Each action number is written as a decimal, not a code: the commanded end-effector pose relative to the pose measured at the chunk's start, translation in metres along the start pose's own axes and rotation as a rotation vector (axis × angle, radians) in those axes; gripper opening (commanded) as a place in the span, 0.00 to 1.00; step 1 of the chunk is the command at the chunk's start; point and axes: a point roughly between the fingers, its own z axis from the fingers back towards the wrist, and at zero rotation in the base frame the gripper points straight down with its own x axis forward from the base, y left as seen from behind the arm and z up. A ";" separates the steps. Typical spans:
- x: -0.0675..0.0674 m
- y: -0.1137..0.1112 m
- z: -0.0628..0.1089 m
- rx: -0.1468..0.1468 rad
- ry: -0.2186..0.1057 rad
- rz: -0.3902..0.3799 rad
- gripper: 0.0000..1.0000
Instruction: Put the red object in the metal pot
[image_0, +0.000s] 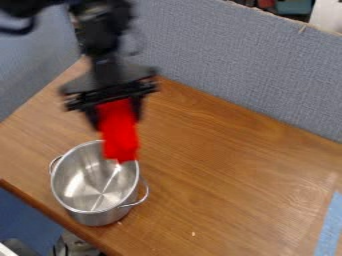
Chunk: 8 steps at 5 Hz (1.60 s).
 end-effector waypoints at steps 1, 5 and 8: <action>0.007 0.032 0.009 -0.026 -0.063 0.074 0.00; -0.035 -0.025 -0.062 0.078 -0.106 0.260 0.00; -0.028 -0.051 -0.007 0.046 -0.114 0.047 0.00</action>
